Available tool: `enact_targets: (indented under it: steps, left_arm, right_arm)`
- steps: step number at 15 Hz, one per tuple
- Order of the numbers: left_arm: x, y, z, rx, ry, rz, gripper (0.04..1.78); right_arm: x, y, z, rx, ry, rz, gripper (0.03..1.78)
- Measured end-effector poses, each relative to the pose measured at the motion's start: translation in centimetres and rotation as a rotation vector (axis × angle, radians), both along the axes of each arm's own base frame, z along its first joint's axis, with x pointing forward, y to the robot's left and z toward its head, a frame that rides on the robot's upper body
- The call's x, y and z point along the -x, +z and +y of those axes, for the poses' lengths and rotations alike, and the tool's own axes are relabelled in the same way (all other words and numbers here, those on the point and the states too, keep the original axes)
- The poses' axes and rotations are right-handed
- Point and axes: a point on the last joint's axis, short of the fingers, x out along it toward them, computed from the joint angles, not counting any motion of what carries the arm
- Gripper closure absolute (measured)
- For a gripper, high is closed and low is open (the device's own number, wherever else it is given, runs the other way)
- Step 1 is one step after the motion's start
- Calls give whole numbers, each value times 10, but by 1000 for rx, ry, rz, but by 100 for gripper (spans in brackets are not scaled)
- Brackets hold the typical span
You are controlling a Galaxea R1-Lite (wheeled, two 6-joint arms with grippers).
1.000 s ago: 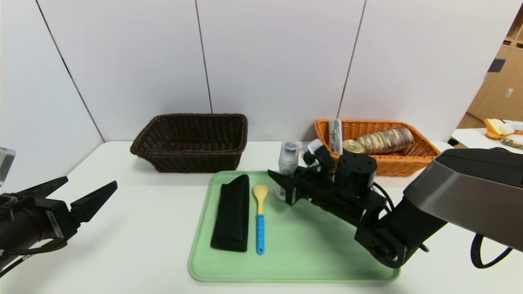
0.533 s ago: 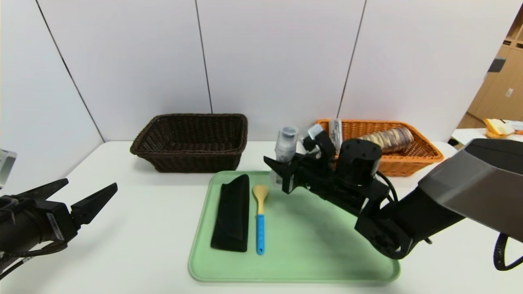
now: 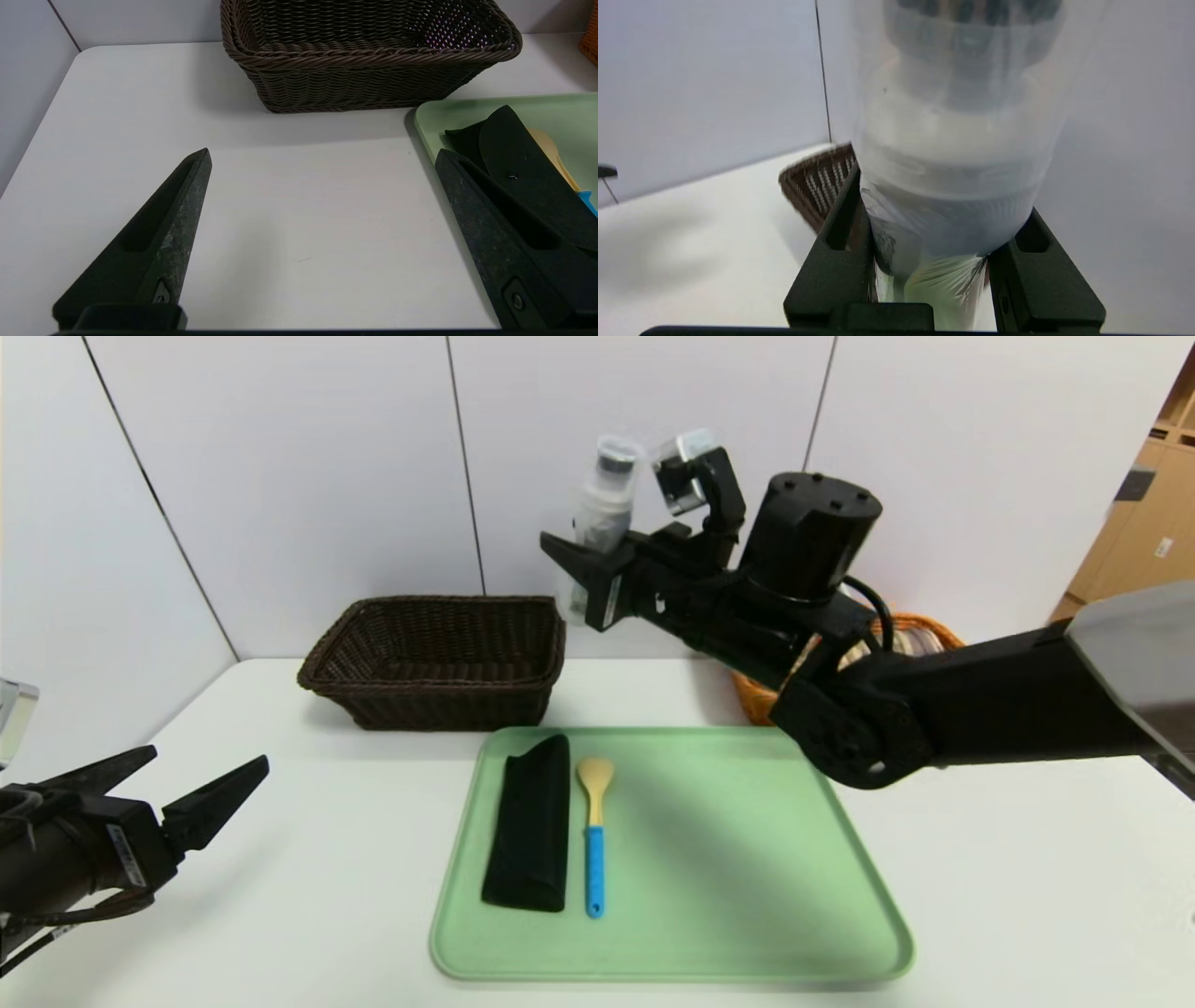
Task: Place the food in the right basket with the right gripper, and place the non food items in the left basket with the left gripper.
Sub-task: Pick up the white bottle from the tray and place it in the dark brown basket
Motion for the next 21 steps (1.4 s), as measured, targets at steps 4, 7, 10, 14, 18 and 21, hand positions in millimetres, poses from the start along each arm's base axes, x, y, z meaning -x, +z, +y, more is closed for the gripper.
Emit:
enact_targets:
  steps: [4, 7, 10, 14, 18, 21]
  left_arm:
    - [0, 2, 0, 1, 1, -9, 13]
    - [0, 1, 0, 7, 1, -4, 13]
    - [0, 0, 0, 8, 1, -1, 13]
    - [0, -1, 0, 9, 1, 3, 13]
    - [0, -1, 0, 9, 2, 3, 13]
    - [0, -1, 0, 10, 2, 3, 13]
  right_arm:
    - [-20, 6, 33, -16, -5, -78, 115]
    - [-28, -17, 59, -7, -35, -66, 115]
    - [-37, -38, 74, 6, -54, -54, 115]
    - [-47, -57, 86, 10, -104, -41, 115]
    - [-51, -76, 89, 55, -114, -4, 115]
    - [-52, -83, 88, 81, -127, 25, 115]
